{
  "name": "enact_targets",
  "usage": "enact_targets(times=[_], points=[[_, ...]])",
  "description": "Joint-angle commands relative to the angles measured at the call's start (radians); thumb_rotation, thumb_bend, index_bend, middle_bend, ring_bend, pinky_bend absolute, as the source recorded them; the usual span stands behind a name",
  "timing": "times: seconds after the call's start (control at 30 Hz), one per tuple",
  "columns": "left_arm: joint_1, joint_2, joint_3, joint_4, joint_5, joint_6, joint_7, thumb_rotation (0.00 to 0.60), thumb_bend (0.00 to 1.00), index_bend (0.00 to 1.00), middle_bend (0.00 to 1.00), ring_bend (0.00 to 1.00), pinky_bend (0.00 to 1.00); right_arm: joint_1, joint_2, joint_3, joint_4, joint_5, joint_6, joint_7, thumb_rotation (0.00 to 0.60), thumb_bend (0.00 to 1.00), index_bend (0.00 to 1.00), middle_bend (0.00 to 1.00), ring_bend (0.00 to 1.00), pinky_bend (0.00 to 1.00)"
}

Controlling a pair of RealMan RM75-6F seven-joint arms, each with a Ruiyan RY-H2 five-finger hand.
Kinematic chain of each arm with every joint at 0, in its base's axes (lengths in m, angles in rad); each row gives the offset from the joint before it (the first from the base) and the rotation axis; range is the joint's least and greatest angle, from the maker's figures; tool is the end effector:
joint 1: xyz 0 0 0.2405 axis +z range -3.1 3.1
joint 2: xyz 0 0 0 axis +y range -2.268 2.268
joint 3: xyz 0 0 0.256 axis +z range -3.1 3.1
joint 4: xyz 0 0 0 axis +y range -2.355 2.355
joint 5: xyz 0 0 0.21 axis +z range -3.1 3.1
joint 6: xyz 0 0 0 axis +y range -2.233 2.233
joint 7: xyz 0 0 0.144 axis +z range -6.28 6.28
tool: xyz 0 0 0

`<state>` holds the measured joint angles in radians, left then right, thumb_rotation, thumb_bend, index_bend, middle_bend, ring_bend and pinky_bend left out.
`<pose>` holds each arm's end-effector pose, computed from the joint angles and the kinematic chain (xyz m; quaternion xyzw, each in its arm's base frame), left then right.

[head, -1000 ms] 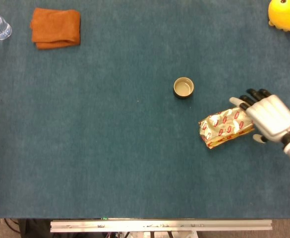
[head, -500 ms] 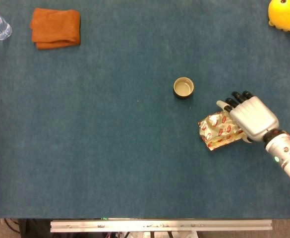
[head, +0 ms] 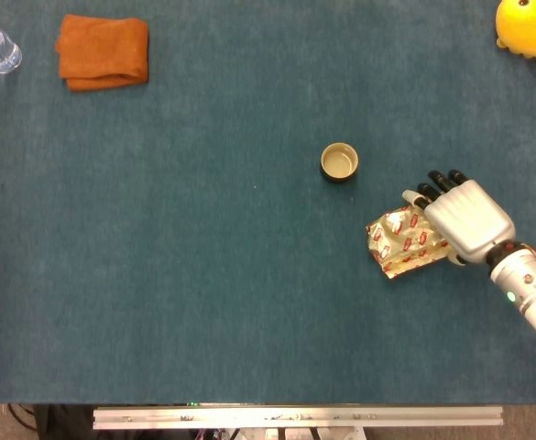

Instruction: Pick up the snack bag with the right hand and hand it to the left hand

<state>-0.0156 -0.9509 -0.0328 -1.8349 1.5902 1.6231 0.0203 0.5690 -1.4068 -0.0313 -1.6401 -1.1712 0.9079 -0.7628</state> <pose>-0.2711 0.1543 0.2024 -0.5777 -0.3630 -0.4320 0.5898 -0.2228 -0.2554 -0.0139 0.8569 -0.2621 0.1672 0.4113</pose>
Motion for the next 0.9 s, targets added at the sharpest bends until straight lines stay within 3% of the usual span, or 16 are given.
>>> enact_targets(times=[0.03, 0.2, 0.33, 0.67, 0.9], points=[[0.001, 0.000, 0.000, 0.000, 0.001, 0.001, 0.000, 0.600, 0.25, 0.30, 0.23, 0.17, 0.26, 0.002, -0.010, -0.005, 0.006, 0.008, 0.002, -0.003, 0.600, 0.01, 0.21, 0.26, 0.14, 0.22], [0.002, 0.002, 0.000, 0.000, 0.002, 0.002, -0.003, 0.600, 0.25, 0.30, 0.23, 0.17, 0.26, 0.009, -0.027, -0.012, 0.019, 0.015, 0.007, -0.015, 0.600, 0.03, 0.25, 0.27, 0.14, 0.22], [0.005, 0.002, -0.001, 0.003, 0.002, 0.006, -0.007, 0.600, 0.25, 0.30, 0.23, 0.17, 0.26, 0.014, -0.041, -0.009, 0.030, 0.025, 0.018, -0.023, 0.600, 0.15, 0.33, 0.31, 0.15, 0.23], [0.010, 0.002, -0.002, 0.012, 0.000, 0.011, -0.019, 0.600, 0.25, 0.30, 0.23, 0.17, 0.26, 0.012, -0.076, -0.016, 0.056, 0.006, 0.073, -0.053, 0.600, 0.30, 0.48, 0.40, 0.26, 0.30], [0.007, 0.005, -0.005, 0.016, 0.000, 0.006, -0.022, 0.600, 0.25, 0.30, 0.23, 0.17, 0.26, -0.002, -0.068, -0.017, 0.051, -0.033, 0.110, -0.016, 0.600, 0.38, 0.58, 0.47, 0.35, 0.42]])
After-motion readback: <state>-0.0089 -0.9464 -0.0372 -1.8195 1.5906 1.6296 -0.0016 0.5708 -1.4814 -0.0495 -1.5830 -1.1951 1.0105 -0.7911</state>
